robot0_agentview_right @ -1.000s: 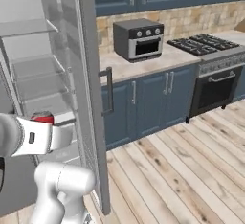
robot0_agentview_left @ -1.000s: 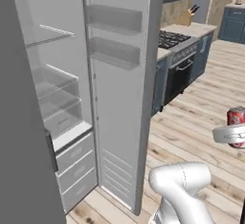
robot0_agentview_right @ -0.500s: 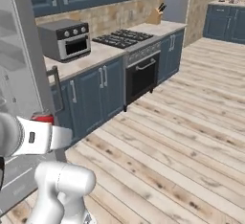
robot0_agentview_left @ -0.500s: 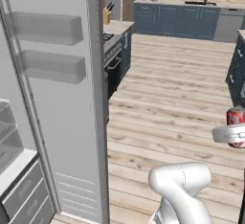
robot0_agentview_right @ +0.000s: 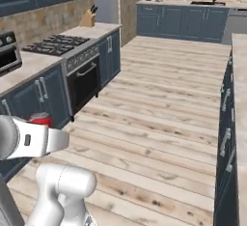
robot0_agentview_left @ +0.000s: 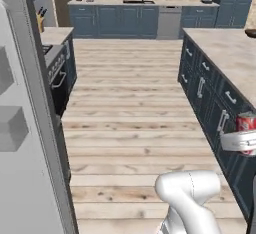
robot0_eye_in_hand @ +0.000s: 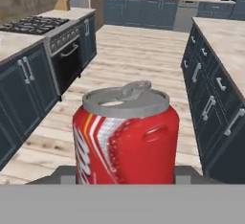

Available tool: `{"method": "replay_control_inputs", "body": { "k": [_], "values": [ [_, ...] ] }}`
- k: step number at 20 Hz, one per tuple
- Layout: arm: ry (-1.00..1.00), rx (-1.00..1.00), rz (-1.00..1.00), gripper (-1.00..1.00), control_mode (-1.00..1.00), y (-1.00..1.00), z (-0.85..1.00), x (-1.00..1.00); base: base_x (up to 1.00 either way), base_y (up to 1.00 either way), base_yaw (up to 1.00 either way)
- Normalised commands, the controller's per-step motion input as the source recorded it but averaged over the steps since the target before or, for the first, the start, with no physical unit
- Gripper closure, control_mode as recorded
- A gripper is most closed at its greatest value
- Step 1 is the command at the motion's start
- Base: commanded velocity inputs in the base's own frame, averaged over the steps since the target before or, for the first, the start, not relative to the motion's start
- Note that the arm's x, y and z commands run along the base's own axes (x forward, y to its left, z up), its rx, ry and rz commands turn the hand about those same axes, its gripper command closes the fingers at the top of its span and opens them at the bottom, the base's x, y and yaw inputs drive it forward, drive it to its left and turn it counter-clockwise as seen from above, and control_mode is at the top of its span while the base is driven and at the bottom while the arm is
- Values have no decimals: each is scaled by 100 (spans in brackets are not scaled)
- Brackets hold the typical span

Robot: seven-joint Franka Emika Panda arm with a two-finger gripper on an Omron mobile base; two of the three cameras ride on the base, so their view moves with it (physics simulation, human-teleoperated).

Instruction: Open the fridge, grab two sodas, and place both sodas inside the bowl with ice on the dining counter.

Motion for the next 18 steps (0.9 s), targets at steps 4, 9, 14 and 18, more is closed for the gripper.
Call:
{"method": "replay_control_inputs", "body": {
  "k": [4, 9, 14, 18],
  "values": [
    [0, 0, 0, 100, 100, 0, 0, 0, 100, -1, -31],
    [0, 0, 0, 100, 100, 0, 0, 0, 100, 0, -22],
    [0, 0, 0, 100, 100, 0, 0, 0, 100, 1, -14],
    [0, 0, 0, 100, 100, 0, 0, 0, 100, 11, -11]
  ]
}}
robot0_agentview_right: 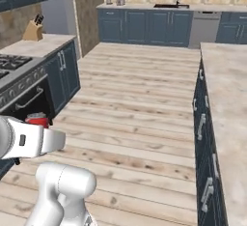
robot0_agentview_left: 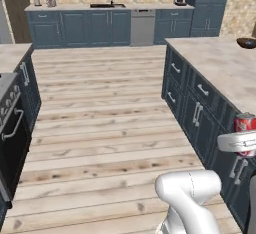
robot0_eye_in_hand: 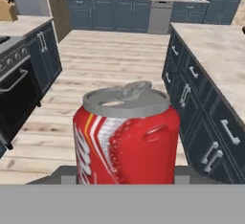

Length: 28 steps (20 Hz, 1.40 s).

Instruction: Open the fridge, grab two sodas, and place both sodas inside the bowl with ice on the dining counter.

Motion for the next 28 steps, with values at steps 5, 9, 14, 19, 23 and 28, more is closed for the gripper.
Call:
{"method": "replay_control_inputs", "body": {
  "k": [5, 9, 14, 19, 23, 28],
  "values": [
    [0, 0, 0, 100, 100, 0, 0, 0, 100, 17, -12],
    [0, 0, 0, 100, 100, 0, 0, 0, 100, 35, -15],
    [0, 0, 0, 100, 100, 0, 0, 0, 100, 36, -15],
    [0, 0, 0, 100, 100, 0, 0, 0, 100, 40, -15],
    [0, 0, 0, 100, 100, 0, 0, 0, 100, 44, -16],
    [0, 0, 0, 100, 100, 0, 0, 0, 100, 45, -16]
  ]
}}
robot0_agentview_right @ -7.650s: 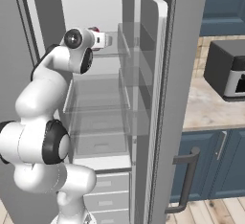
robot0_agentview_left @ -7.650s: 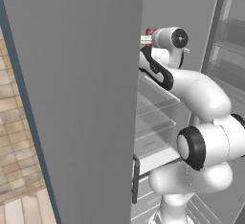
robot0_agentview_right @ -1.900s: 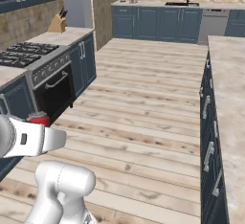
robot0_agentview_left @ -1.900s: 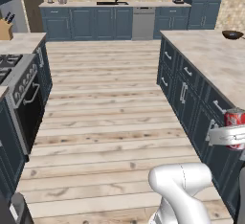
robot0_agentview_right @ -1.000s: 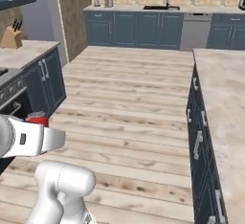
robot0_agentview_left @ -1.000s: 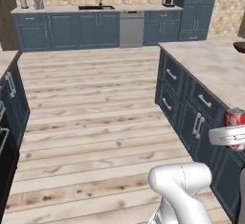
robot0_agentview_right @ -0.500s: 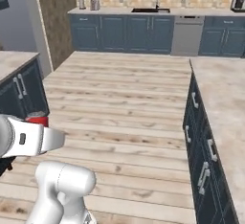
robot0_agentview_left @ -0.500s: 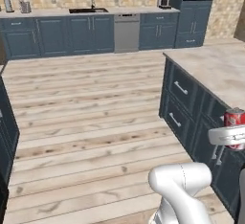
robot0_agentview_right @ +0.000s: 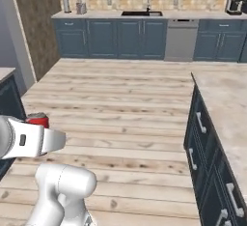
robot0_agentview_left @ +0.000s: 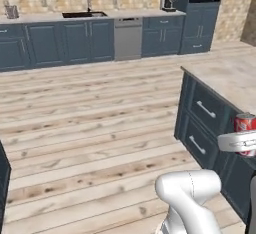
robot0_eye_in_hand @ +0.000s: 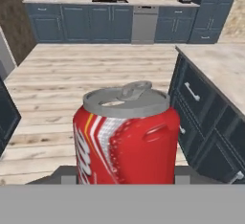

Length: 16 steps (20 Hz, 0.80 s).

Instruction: Open the fridge, grab two sodas, and place both sodas inside the bowl with ice on the dining counter.

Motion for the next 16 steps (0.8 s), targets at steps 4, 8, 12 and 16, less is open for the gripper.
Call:
{"method": "replay_control_inputs", "body": {
  "k": [4, 8, 12, 16],
  "values": [
    [0, 0, 0, 100, 100, 0, 0, 0, 100, 48, -16],
    [0, 0, 0, 100, 100, 0, 0, 0, 100, 44, -17],
    [0, 0, 0, 100, 100, 0, 0, 0, 100, 44, -17],
    [0, 0, 0, 100, 100, 0, 0, 0, 100, 42, -16]
  ]
}}
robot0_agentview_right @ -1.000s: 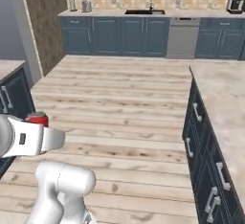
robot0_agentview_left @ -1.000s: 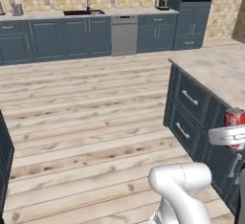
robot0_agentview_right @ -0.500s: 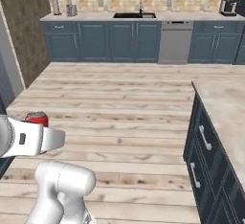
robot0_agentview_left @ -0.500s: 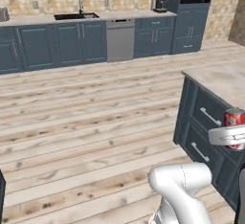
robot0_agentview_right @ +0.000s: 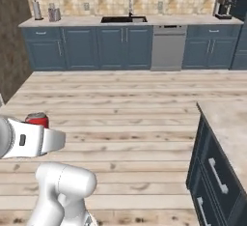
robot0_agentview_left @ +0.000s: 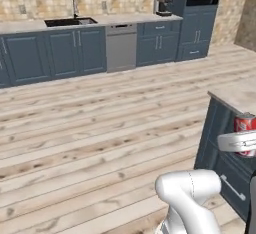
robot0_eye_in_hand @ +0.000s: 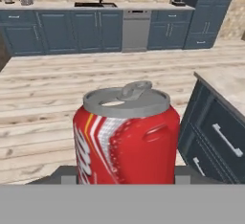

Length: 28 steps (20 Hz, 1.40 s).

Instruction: Open the fridge, grab two sodas, and place both sodas inside the bowl with ice on the dining counter.

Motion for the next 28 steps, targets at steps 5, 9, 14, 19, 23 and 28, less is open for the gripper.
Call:
{"method": "replay_control_inputs", "body": {
  "k": [5, 9, 14, 19, 23, 28],
  "values": [
    [0, 0, 0, 100, 100, 0, 0, 0, 100, 39, -17],
    [0, 0, 0, 100, 100, 0, 0, 0, 100, 40, -20],
    [0, 0, 0, 100, 100, 0, 0, 0, 100, 39, -32],
    [0, 0, 0, 100, 100, 0, 0, 0, 99, 41, -40],
    [0, 0, 0, 100, 100, 0, 0, 0, 96, 48, -44],
    [0, 0, 0, 100, 100, 0, 0, 0, 92, 46, -45]
  ]
}}
